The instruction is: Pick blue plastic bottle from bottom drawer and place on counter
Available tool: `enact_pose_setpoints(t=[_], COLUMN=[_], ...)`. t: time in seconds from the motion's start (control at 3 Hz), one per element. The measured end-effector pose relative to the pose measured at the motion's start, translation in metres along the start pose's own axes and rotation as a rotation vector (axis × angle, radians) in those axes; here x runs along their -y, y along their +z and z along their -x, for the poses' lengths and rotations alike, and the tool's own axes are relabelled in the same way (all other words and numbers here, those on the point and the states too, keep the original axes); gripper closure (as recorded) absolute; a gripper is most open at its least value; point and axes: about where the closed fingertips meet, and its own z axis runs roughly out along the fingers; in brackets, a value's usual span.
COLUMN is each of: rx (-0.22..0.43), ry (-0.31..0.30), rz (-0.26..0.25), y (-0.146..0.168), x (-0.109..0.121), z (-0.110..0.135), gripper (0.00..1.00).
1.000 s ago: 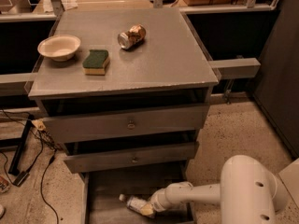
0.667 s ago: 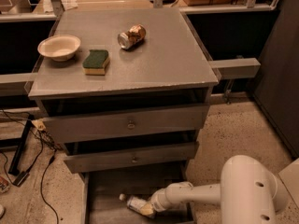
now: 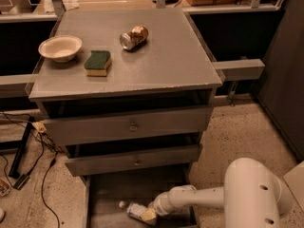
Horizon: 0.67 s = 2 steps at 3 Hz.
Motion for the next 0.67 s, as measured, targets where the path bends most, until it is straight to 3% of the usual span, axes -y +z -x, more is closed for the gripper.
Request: enact_pose_setpoints(t=[0.67], rx=[0.032], ry=[0.032], rz=[-0.023], y=[-0.054], x=[-0.028], z=[0.007], gripper=[1.00])
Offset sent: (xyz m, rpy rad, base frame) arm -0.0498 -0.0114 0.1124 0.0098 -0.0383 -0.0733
